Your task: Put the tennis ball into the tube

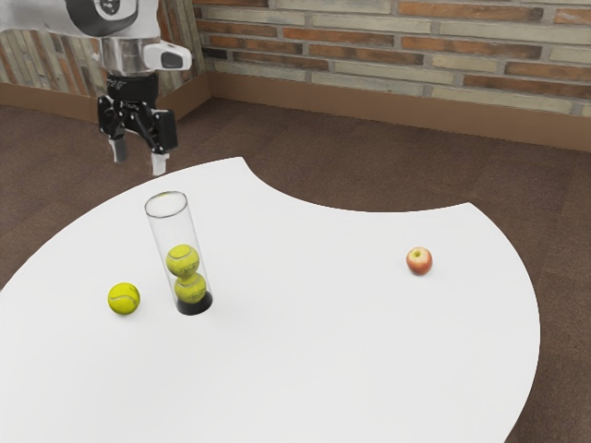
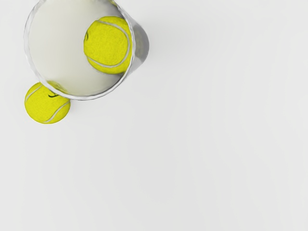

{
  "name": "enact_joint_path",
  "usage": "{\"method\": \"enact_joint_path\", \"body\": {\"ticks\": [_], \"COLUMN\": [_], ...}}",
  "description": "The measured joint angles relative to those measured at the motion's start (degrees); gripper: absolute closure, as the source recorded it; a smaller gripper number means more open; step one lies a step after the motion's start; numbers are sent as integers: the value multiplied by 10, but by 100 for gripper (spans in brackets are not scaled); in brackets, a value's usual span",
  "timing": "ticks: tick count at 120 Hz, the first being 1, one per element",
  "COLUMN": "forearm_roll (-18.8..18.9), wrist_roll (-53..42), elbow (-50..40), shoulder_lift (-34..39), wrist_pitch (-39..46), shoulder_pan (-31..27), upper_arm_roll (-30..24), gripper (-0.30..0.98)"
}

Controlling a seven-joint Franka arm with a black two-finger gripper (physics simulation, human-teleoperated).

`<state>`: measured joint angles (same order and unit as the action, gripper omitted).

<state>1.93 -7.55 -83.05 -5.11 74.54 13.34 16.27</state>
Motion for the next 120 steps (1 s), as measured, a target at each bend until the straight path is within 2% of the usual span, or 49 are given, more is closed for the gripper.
{"method": "enact_joint_path", "body": {"ticks": [5,18,24,29,40,47,56,68,74,94,107,120], "forearm_roll": [-3,-7,-8,-3,17,25,36,47,37,-31,-63,-81], "wrist_roll": [-4,-12,-14,-16,-21,-29,-37,-52,-59,-78,-88,-104], "elbow": [-8,-54,-123,-202,-345,-409,-458,-488,-490,-449,-401,-388], "shoulder_lift": [2,25,63,123,208,223,225,175,132,7,-42,-68], "wrist_pitch": [27,87,109,131,188,232,283,361,400,497,532,553], "shoulder_pan": [-20,-7,24,51,-6,-17,-20,-35,-52,-148,-152,-165], "upper_arm_roll": [-27,-29,-3,23,92,130,150,170,166,82,31,15], "gripper": [2,2,2,2,2,2,2,2,2,2,2,2]}}
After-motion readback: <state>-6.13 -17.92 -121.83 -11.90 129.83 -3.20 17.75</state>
